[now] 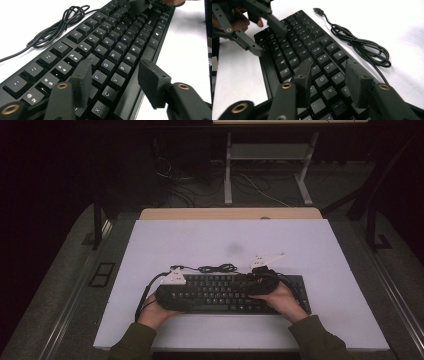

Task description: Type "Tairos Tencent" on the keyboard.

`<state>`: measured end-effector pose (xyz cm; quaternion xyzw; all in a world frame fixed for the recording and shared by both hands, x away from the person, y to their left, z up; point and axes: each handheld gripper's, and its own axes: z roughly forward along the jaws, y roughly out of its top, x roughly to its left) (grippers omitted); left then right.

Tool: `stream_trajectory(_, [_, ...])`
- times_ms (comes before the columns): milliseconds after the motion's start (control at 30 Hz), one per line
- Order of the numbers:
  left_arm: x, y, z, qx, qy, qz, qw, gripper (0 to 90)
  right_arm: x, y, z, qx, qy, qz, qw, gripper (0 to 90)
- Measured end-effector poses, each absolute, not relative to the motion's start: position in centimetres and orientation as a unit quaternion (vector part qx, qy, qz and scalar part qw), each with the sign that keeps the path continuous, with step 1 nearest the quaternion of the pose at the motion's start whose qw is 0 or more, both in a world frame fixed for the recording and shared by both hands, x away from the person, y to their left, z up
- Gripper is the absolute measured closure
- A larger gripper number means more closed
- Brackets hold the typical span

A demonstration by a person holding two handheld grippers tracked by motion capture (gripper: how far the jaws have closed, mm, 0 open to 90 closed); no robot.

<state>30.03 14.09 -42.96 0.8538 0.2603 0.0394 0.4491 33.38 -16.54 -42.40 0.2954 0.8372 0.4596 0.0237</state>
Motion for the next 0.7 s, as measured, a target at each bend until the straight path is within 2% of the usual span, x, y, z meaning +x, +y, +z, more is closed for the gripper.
stream_trajectory(367, [30.3,14.1,-42.7,0.850,0.270,0.053,0.449,31.1,32.7,-18.0,-41.9,0.292,0.831,0.472,0.023,76.6])
stream_trajectory(700, [30.4,13.9,-42.8,0.849,0.274,0.053,0.448,27.4,31.8,-19.2,-41.8,0.286,0.831,0.477,0.019,87.8])
